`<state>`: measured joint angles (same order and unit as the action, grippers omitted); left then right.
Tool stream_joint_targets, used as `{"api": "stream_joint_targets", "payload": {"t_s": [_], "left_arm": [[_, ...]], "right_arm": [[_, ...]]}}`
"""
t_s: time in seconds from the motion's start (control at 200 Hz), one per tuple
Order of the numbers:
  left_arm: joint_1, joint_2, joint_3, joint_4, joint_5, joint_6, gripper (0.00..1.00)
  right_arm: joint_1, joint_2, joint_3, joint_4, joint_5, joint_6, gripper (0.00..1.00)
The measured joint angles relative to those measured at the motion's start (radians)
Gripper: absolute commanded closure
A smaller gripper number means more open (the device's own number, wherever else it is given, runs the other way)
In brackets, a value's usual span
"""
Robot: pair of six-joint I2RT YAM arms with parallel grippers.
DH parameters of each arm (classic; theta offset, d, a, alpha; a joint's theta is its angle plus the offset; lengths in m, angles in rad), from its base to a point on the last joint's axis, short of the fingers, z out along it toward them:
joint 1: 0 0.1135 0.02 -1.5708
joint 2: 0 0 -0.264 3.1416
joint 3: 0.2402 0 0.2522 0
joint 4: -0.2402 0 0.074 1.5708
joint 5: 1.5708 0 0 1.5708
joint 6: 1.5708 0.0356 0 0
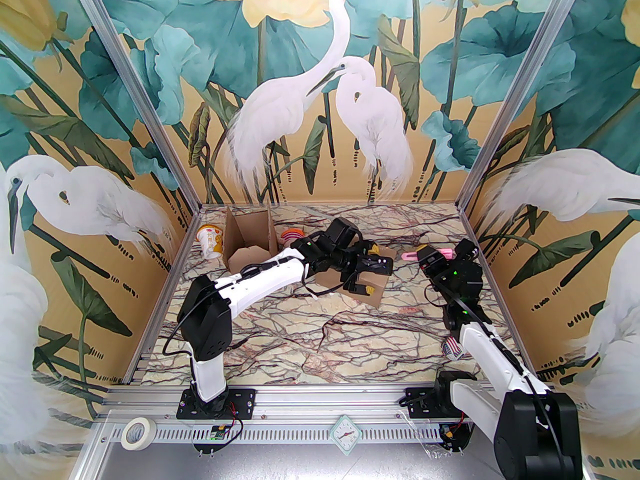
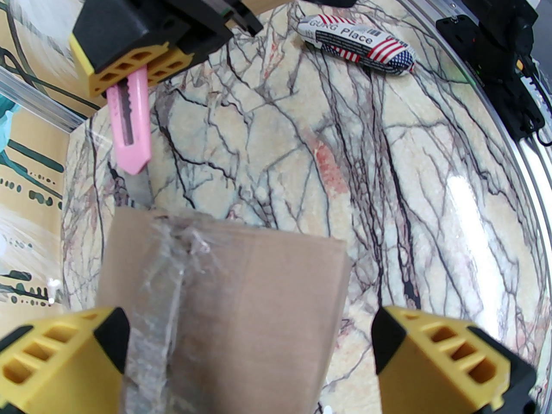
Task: Unpack the express box
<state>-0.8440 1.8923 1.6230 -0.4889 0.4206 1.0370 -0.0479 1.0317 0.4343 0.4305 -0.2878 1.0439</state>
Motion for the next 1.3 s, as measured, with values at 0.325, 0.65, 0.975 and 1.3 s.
{"api": "stream_joint_targets", "payload": {"t_s": [0.325,0.65,0.975,1.3], "left_arm": [[0.0,0.024,-0.003,0.036,-0.021,-0.001,0.01],[-0.001,0.024,-0.005,0.072,-0.037,-0.005,0.02],[-0.001,0.027,-0.005,0.081,-0.044,-0.023,0.03],[-0.001,0.029,-0.005,0.082,-0.048,-0.031,0.04]], "right_arm": [[0.0,0.014,-0.015,0.063,0.0,0.045,1.0],[0.0,0.031,-0.015,0.105,-0.008,0.079,1.0],[0.0,0.01,-0.043,0.097,0.002,0.083,1.0],[0.0,-0.014,-0.063,0.087,0.012,0.084,1.0]]}}
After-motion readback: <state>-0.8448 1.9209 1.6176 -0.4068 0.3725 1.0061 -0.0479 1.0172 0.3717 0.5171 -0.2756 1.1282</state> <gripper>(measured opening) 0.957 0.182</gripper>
